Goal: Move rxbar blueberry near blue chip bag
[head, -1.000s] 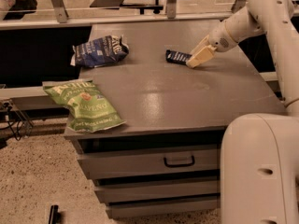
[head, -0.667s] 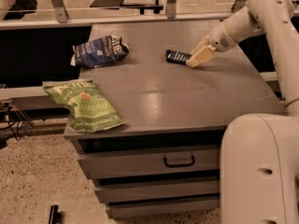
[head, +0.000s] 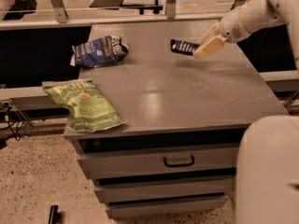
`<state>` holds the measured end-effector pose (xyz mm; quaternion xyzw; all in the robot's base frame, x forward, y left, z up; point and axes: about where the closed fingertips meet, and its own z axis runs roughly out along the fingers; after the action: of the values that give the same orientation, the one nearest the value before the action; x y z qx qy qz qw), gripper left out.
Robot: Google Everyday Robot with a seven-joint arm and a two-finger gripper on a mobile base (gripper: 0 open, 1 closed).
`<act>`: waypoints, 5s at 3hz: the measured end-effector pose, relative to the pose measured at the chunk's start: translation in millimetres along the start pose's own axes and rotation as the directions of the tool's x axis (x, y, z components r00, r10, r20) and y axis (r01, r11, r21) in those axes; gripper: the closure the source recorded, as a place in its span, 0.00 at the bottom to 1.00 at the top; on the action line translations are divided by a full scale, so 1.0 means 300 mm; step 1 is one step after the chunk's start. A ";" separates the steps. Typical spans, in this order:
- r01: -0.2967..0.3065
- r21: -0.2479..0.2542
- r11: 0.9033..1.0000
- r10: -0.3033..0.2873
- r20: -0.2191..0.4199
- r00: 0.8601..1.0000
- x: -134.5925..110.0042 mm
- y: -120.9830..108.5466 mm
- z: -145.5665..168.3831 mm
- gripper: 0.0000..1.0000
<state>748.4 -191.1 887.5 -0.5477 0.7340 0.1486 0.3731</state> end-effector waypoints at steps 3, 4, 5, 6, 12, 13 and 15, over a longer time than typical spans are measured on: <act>0.076 0.055 0.996 -0.082 0.123 0.989 -0.164 0.043 -0.154 1.00; 0.046 0.076 0.996 -0.058 0.158 0.986 -0.206 0.010 -0.062 1.00; 0.033 0.111 0.993 -0.052 0.169 0.984 -0.263 -0.022 0.016 1.00; 0.016 0.136 0.991 -0.039 0.169 0.985 -0.287 -0.048 0.075 1.00; -0.103 0.035 0.994 0.102 0.044 0.994 -0.219 0.061 0.370 0.82; -0.100 0.014 0.995 0.099 0.034 0.995 -0.226 0.082 0.394 0.60; -0.071 -0.049 0.996 0.074 0.058 0.996 -0.270 0.133 0.422 0.12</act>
Offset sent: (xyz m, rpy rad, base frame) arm -0.0266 -0.0037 0.0566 0.0372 -0.1063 0.0376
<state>770.6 -41.3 851.6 -0.5244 0.7382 0.1955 0.3765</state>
